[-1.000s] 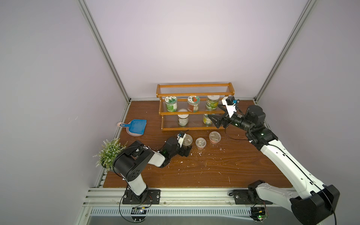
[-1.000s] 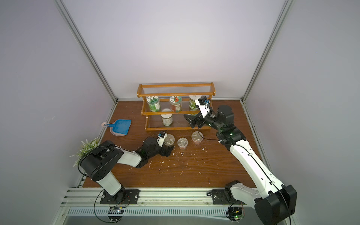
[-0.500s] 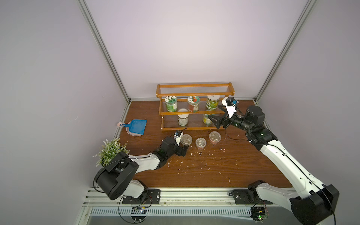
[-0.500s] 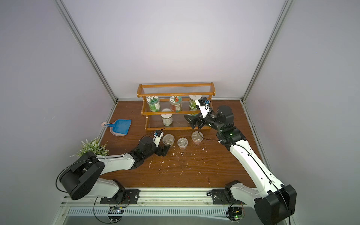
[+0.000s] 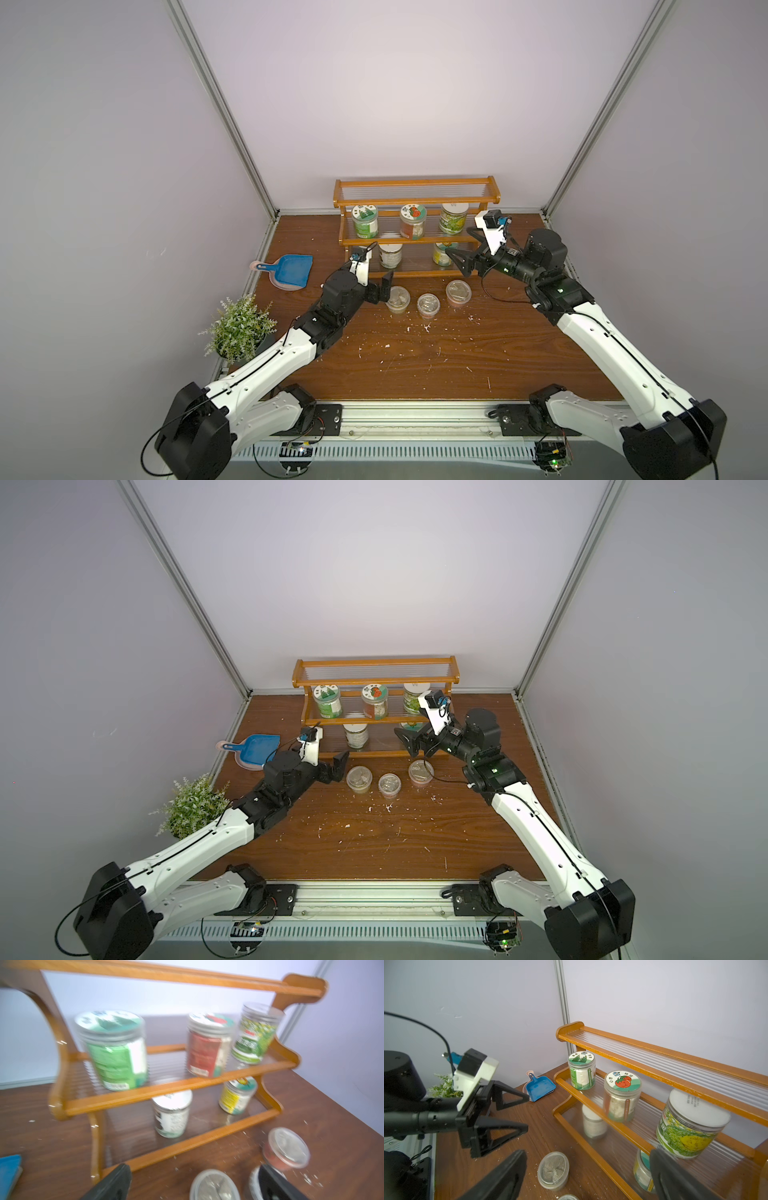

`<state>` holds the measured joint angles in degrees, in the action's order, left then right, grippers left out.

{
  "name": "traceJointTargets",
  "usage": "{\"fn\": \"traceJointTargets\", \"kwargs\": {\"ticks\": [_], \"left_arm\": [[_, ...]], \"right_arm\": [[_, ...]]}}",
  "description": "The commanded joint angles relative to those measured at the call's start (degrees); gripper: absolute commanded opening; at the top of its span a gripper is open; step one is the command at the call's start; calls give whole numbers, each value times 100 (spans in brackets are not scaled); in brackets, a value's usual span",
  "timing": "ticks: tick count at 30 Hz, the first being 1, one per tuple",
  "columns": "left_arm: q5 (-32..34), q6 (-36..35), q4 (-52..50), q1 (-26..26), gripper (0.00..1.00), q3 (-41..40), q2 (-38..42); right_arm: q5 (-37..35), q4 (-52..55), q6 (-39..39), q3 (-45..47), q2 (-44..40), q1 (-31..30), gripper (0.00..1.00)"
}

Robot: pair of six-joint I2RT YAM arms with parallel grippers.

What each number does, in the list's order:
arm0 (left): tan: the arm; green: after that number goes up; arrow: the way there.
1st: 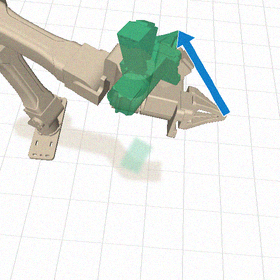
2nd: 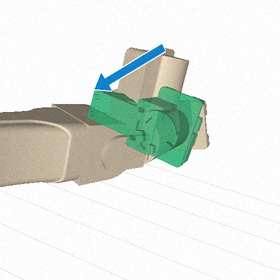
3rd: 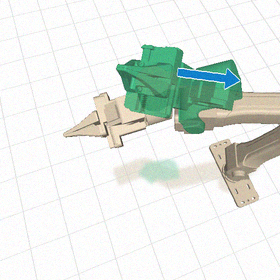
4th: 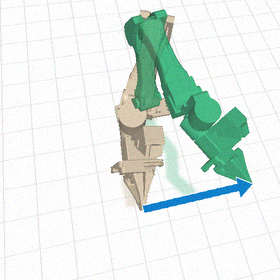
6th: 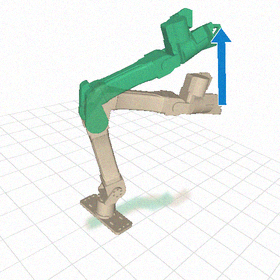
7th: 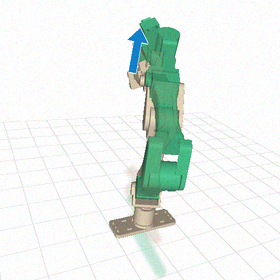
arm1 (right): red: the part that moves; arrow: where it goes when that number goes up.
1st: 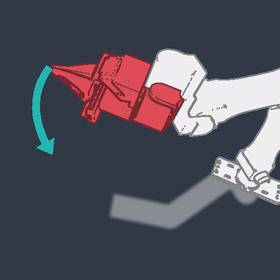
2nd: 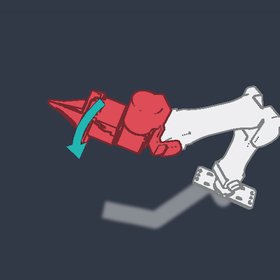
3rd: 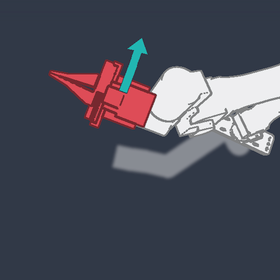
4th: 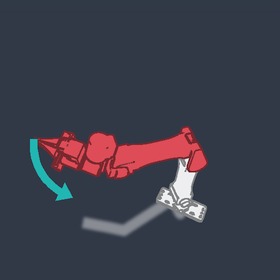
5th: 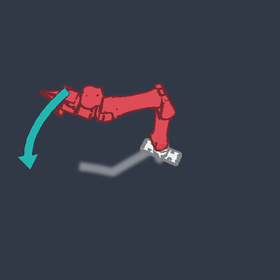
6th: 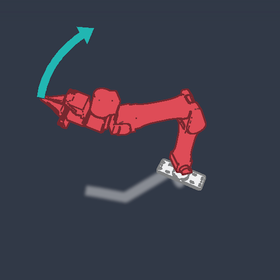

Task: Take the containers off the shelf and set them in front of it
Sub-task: 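Place the container at the center of the board, then pick up a container from the shelf.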

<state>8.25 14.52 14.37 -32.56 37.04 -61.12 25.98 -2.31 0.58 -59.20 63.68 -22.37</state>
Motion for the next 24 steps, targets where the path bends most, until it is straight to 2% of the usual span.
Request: {"fn": "traceJointTargets", "kwargs": {"ticks": [1,9,14,24], "left_arm": [[498,-243,394,320,99,105,-263],[427,-450,1525,848,99,655,-1448],[165,-546,1659,990,99,1265,-2102],[199,-547,1625,1159,99,1979,-2969]], "right_arm": [[160,-220,124,-40,-127,31,99],[193,-196,127,-57,-223,31,99],[152,-175,83,-39,-294,31,99],[206,-197,83,-23,-290,31,99]]}}
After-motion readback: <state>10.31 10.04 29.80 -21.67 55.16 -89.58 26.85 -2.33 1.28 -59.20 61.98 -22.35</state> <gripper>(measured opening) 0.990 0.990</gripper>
